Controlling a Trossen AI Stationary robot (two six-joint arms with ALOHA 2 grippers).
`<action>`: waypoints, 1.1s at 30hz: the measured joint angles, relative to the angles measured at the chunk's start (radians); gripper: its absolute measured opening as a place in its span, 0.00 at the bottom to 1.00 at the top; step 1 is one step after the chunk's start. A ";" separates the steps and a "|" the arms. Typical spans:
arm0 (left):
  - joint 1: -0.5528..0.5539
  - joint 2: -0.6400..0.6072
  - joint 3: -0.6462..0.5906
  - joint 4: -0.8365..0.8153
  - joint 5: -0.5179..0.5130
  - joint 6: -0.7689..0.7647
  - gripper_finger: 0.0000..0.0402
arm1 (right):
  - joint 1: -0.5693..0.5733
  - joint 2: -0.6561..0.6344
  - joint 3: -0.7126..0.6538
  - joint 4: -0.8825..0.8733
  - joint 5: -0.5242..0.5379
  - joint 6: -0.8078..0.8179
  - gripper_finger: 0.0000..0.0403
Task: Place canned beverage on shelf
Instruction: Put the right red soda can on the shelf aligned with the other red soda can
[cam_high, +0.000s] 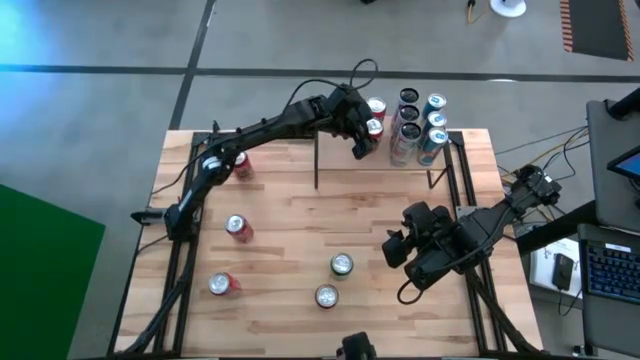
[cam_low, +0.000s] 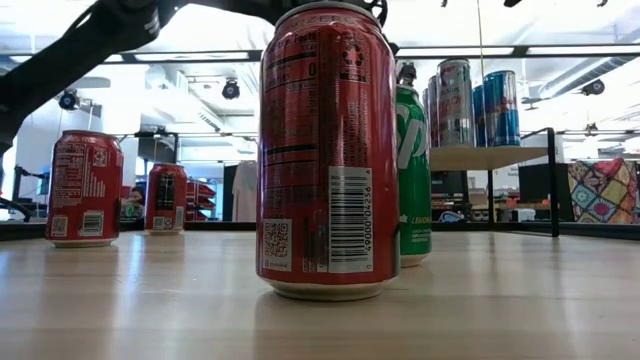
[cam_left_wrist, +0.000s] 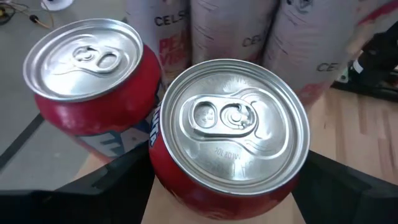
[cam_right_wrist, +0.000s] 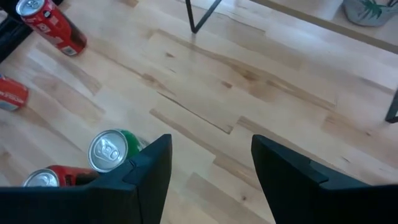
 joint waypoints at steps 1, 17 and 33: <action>0.004 0.000 0.000 0.002 0.002 0.000 0.77 | 0.000 0.000 0.000 -0.002 0.000 0.003 0.52; 0.024 0.005 -0.005 0.035 0.144 -0.022 0.81 | 0.000 -0.009 0.000 -0.026 0.001 0.006 0.52; 0.032 0.003 0.004 -0.018 0.112 -0.045 0.99 | 0.000 -0.026 0.000 -0.040 0.005 0.005 0.52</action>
